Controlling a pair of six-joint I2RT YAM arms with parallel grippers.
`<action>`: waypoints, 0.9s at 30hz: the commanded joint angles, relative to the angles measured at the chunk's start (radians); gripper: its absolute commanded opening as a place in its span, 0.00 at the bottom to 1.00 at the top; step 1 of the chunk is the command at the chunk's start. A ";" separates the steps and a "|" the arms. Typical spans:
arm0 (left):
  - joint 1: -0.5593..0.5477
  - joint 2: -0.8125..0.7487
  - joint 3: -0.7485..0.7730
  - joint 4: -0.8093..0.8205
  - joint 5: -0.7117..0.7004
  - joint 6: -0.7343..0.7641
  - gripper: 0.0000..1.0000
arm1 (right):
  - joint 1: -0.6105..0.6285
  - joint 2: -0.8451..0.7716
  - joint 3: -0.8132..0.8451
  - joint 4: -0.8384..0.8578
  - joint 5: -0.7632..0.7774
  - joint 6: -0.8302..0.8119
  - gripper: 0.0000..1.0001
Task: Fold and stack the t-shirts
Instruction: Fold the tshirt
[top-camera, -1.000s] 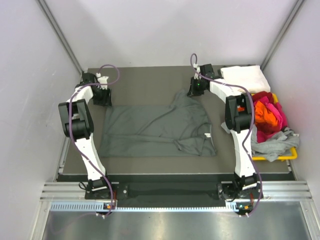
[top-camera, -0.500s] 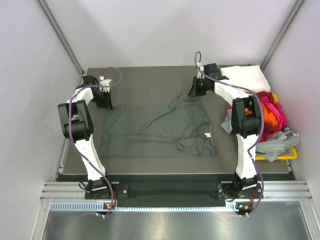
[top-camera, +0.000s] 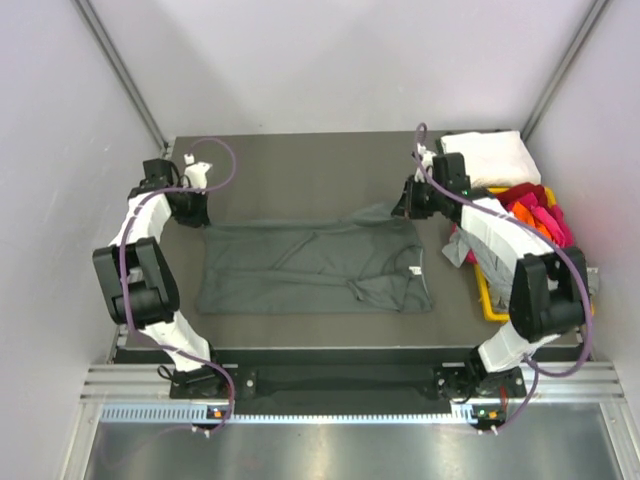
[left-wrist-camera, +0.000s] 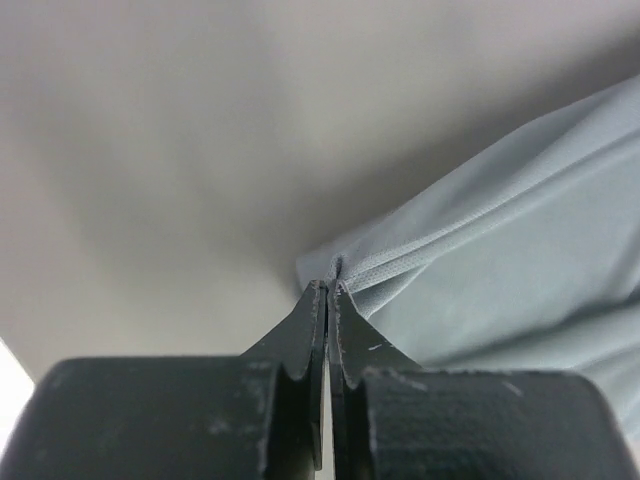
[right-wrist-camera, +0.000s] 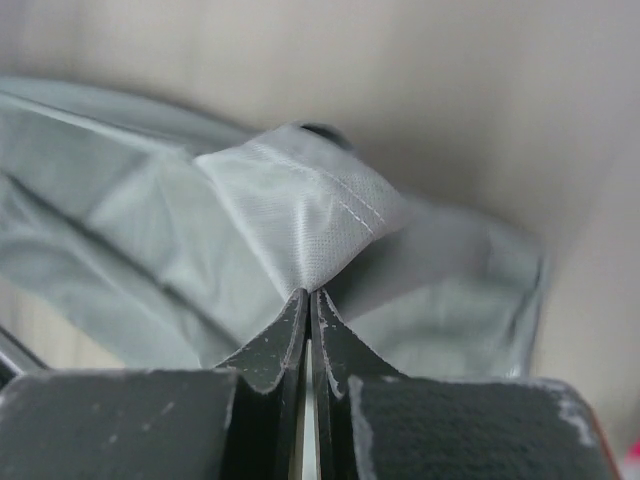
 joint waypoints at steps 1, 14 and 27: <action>0.031 -0.084 -0.110 0.019 -0.049 0.104 0.00 | 0.025 -0.140 -0.153 0.029 0.031 0.008 0.00; 0.033 -0.113 -0.193 -0.018 -0.064 0.181 0.00 | 0.042 -0.343 -0.508 0.089 0.064 0.123 0.00; 0.031 -0.128 -0.225 -0.035 -0.104 0.224 0.22 | 0.067 -0.393 -0.625 0.056 0.120 0.212 0.28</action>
